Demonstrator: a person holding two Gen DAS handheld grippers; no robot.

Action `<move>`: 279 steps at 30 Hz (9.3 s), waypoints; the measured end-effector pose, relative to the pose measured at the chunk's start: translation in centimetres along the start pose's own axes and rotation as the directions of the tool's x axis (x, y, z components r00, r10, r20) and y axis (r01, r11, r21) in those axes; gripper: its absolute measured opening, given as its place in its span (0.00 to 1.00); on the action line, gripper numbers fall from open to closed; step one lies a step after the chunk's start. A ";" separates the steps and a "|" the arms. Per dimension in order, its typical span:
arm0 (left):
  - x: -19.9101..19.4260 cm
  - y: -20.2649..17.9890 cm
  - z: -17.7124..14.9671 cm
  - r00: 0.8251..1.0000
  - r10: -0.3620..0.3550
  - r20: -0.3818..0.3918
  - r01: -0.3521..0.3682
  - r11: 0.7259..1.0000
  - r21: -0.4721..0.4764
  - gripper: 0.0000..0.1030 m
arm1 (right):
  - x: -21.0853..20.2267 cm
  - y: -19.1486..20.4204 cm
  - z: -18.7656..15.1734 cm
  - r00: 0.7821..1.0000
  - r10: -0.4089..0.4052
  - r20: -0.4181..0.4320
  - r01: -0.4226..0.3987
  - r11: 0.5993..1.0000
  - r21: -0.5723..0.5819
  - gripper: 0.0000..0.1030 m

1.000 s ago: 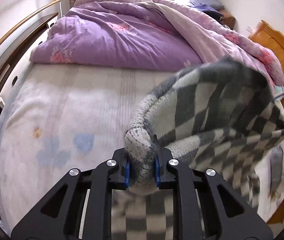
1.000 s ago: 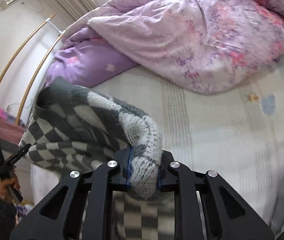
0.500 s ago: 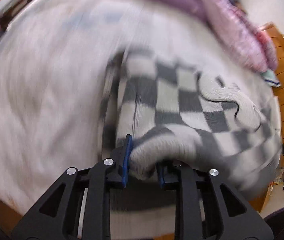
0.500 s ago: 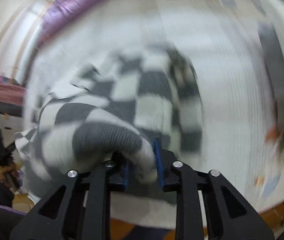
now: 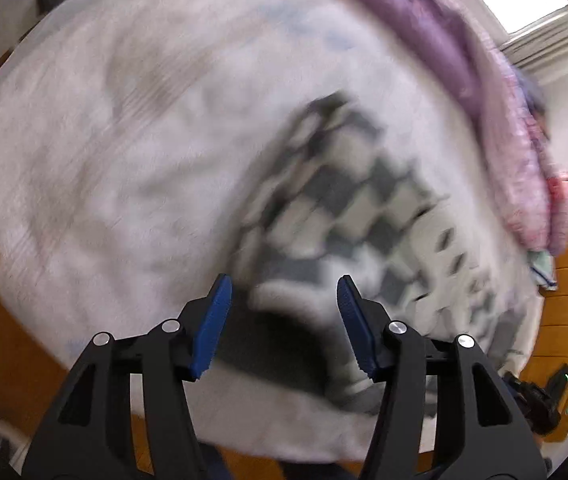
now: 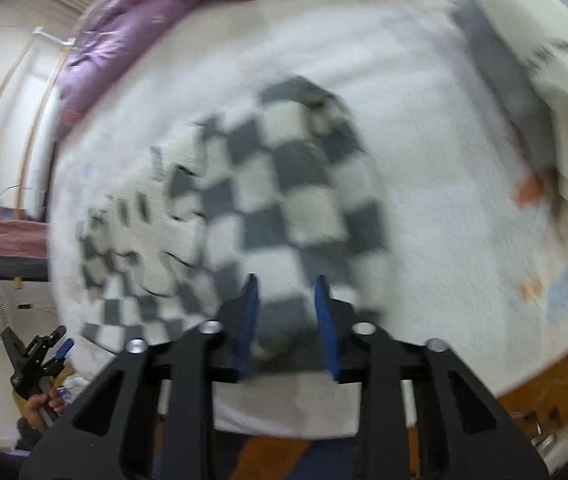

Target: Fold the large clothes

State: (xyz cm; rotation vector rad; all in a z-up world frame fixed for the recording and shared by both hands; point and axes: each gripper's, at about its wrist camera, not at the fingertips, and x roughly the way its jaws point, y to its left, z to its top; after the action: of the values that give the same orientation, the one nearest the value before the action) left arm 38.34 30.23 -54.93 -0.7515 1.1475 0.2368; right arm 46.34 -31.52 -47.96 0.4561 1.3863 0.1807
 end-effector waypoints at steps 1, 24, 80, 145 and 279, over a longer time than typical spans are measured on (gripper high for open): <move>0.0 -1.3 0.2 1.000 -0.026 0.008 0.026 0.999 0.023 0.55 | 1.1 0.4 0.4 1.000 -0.003 -0.022 0.002 1.000 -0.011 0.17; 6.1 1.5 2.7 0.988 0.047 -0.145 -0.040 0.998 0.047 0.71 | 12.4 17.4 5.2 0.998 0.020 -0.054 -0.032 0.973 -0.229 0.02; 13.2 1.6 4.4 0.878 -0.039 -0.477 0.132 0.978 0.163 0.29 | 23.7 20.1 -19.0 0.854 0.504 0.133 -0.389 0.447 0.806 0.68; 10.3 -39.5 -12.0 0.974 -0.124 -0.189 0.218 0.737 0.639 0.65 | 16.1 -14.0 -7.9 0.636 0.547 0.545 -0.536 -0.195 0.821 0.28; 23.6 -68.9 -35.2 0.973 -0.128 -0.191 0.226 0.683 0.695 0.72 | -7.6 -38.8 23.1 0.990 -0.078 0.121 0.085 0.995 -0.059 0.71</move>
State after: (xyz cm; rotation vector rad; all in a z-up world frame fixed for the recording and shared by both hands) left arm 59.05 -47.96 -54.28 -0.1672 1.1551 -0.4287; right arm 61.91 -74.11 -54.50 0.3505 1.2765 0.1287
